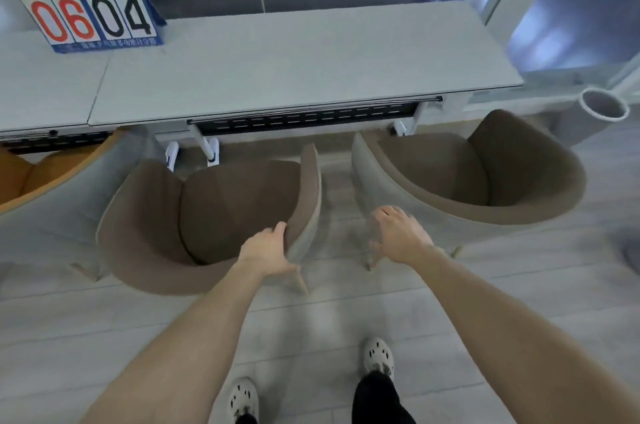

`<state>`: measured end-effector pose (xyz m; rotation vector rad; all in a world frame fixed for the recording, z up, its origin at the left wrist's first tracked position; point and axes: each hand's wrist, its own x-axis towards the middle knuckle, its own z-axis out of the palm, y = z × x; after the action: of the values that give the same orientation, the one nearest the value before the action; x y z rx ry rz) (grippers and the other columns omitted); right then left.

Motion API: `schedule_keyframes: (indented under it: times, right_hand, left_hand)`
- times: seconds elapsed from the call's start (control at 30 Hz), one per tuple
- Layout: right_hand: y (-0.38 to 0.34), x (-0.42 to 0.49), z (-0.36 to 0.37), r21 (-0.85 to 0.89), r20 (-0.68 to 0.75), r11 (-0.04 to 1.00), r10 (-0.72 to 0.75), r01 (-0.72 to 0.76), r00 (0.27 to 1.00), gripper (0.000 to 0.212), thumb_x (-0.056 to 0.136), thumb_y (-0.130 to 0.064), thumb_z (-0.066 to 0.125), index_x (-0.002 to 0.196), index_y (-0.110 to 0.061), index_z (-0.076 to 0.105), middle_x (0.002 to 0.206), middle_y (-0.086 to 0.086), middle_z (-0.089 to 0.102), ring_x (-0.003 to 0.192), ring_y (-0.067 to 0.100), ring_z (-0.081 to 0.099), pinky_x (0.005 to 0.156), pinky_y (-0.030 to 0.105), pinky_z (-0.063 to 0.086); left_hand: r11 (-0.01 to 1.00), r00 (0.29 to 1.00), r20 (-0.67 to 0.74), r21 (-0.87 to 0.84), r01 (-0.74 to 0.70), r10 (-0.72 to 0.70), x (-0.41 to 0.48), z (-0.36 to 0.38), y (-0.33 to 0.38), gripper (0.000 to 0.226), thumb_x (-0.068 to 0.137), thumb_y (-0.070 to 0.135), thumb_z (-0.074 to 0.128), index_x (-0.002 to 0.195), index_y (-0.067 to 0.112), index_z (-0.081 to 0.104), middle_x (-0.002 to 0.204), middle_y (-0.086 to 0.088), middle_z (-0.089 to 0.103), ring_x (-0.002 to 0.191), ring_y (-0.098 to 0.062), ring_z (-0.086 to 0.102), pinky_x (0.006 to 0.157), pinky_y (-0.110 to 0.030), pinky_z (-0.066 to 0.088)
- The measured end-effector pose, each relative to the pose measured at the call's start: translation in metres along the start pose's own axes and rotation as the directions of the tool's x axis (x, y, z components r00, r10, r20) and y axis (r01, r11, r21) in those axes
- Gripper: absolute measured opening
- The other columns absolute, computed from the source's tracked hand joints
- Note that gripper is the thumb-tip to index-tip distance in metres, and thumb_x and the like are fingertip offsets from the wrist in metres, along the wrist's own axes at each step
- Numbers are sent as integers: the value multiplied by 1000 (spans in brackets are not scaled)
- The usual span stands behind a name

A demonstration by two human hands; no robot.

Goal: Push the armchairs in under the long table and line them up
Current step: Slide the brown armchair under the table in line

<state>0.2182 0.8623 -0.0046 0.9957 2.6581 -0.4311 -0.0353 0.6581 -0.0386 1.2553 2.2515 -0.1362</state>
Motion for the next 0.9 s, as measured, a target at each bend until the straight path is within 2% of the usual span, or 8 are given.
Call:
schedule_keyframes:
  times: [0.1,0.17,0.23,0.37,0.43,0.57,0.73,0.9]
  right_hand:
    - [54,6,-2,-56,-37,998,-23,21,999,75,89,-48,78,150,-16,49,159,6,46,152,28,36,122,49,36]
    - [82,13,-5,-108,-67,994,-38,31,997,81,87,-49,81,152,-15,46,164,7,41,158,29,28,125,51,31]
    - [103,22,-6,-157,-76,987,-36,24,996,89,88,-49,80,159,-15,39,171,9,30,162,31,19,128,53,26]
    - [125,42,0,-170,-23,985,31,-34,999,100,93,-51,75,169,-22,16,177,14,9,164,36,6,130,59,18]
    - [125,52,4,-154,33,986,63,-57,997,101,95,-50,73,169,-24,10,177,20,6,163,41,8,129,61,19]
    - [124,63,17,-146,74,988,64,-53,995,99,96,-38,74,168,-28,6,175,25,11,158,46,24,126,62,29]
    - [123,65,25,-158,44,986,65,-57,997,108,92,-18,78,169,-29,2,176,22,5,159,44,20,127,62,24]
    - [122,64,26,-154,60,986,74,-64,995,111,89,-28,81,168,-28,3,176,22,7,158,45,20,127,63,23]
  left_hand:
    - [992,993,-32,45,115,-114,18,14,27,118,78,56,84,166,32,9,133,-10,57,117,-36,64,90,-49,57]
    - [987,988,-74,74,141,-136,28,18,31,106,92,31,72,169,38,0,131,-9,57,108,-36,66,84,-47,56]
    - [986,986,-105,85,142,-133,36,24,30,100,96,16,61,169,40,-2,128,-9,57,101,-37,68,80,-48,56]
    - [987,984,-130,91,132,-120,41,32,29,101,96,16,64,169,39,-2,127,-7,55,99,-36,67,77,-47,54]
    - [987,979,-161,80,137,-123,44,36,32,99,96,15,64,170,38,3,130,-6,55,99,-36,66,78,-46,55]
    - [985,970,-195,62,158,-143,48,40,39,107,86,5,68,170,39,10,128,-1,57,95,-31,65,74,-41,52]
    - [985,965,-216,50,165,-151,54,40,44,109,83,4,69,169,39,13,121,1,57,90,-28,65,69,-37,46]
    - [986,965,-214,45,163,-150,63,38,50,104,88,6,67,169,39,12,123,0,56,91,-31,66,73,-41,49]
